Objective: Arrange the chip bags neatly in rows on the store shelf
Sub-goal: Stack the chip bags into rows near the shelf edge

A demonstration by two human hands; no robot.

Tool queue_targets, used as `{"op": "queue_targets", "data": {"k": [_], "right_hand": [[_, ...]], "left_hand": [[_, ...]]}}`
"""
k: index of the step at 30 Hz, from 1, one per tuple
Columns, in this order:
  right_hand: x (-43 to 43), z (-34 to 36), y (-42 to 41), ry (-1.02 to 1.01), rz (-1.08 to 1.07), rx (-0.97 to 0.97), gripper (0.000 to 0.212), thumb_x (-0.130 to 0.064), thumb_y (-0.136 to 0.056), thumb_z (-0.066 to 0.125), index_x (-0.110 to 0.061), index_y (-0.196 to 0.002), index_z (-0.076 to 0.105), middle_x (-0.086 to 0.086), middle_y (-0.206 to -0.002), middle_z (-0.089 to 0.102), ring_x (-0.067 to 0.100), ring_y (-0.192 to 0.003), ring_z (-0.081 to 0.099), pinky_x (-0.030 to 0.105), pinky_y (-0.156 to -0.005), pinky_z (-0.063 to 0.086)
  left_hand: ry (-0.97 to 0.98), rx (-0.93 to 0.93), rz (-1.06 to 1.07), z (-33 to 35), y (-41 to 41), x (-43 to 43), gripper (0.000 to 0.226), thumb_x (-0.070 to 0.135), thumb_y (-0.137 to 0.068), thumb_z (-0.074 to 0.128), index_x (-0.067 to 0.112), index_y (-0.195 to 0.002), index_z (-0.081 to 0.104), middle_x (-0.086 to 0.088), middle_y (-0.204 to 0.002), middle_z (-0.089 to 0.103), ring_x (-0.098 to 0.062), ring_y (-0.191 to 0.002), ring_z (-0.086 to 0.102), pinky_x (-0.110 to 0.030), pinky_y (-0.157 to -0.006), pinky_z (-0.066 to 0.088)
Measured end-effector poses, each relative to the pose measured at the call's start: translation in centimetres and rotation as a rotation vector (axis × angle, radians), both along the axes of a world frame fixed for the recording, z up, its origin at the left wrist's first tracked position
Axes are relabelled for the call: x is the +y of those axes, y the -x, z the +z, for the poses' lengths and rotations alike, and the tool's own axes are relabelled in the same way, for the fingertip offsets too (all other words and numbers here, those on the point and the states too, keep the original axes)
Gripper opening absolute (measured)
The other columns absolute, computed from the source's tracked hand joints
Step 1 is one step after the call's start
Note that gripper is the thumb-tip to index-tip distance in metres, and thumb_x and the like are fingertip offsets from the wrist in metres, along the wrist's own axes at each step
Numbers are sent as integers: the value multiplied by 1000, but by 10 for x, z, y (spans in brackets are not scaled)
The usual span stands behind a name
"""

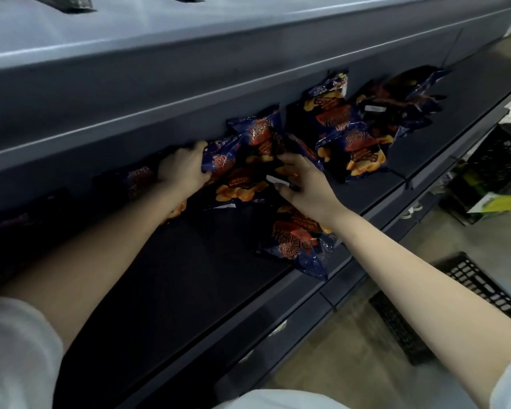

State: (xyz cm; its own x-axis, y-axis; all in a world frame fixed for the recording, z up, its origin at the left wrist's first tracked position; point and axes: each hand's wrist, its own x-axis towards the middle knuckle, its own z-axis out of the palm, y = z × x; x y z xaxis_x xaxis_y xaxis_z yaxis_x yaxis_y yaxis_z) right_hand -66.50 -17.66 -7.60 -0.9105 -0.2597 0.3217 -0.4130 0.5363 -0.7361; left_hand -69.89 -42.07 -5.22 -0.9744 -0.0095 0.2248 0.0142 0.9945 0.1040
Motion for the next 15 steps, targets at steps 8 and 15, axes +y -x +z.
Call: {"op": "queue_targets", "data": {"k": [8, 15], "right_hand": [[-7, 1, 16, 54, 75, -26, 47, -10, -87, 62, -16, -131, 45, 4, -128, 49, 13, -121, 48, 26, -100, 45], [-30, 5, 22, 113, 218, -59, 56, -7, -86, 62, -14, -137, 38, 8, -134, 48, 16, -127, 45, 31, -103, 44]], "left_hand": [[-218, 118, 54, 18, 2, -12, 62, 26, -80, 69, 20, -136, 42, -14, -117, 63, -34, -101, 61, -43, -82, 53], [-627, 249, 94, 39, -34, -31, 61, 16, -80, 72, 13, -135, 45, 0, -123, 56, -15, -112, 53, -22, -88, 39]]}}
